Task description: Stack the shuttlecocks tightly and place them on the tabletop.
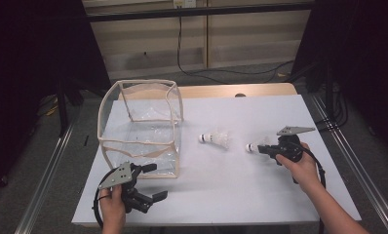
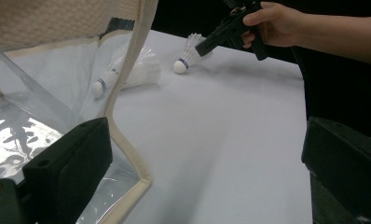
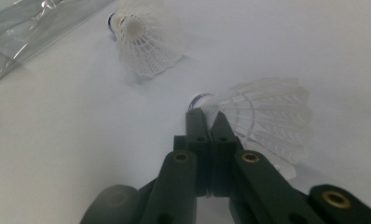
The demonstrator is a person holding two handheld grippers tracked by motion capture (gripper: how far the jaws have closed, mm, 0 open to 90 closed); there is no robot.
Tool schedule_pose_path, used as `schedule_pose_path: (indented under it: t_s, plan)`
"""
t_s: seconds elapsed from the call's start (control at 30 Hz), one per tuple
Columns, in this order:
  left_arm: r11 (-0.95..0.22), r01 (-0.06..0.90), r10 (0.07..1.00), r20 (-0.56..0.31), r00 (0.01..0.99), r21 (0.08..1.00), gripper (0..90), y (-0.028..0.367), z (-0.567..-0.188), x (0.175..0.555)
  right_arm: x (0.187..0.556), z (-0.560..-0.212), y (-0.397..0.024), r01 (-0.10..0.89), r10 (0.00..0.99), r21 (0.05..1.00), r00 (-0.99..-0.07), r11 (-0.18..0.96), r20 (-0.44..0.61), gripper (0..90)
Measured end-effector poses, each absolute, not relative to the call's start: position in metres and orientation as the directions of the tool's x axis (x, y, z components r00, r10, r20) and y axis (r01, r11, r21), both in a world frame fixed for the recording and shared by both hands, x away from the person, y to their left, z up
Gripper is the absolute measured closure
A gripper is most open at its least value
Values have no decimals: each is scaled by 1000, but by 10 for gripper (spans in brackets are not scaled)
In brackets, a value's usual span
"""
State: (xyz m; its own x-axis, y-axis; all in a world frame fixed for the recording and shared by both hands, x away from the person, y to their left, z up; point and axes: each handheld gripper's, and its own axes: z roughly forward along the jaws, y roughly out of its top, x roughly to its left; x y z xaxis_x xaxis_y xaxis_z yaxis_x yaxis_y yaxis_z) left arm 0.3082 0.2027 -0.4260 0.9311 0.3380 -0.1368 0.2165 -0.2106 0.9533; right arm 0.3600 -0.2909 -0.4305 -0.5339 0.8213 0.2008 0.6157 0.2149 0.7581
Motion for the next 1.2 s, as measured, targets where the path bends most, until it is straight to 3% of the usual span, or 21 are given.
schedule_pose_path:
  t_s: [1.2]
  plan:
    - [-209,216,334,-138,932,954,20,202,-426,307,366,-420,-283,576,806,792,-557,202,200,900]
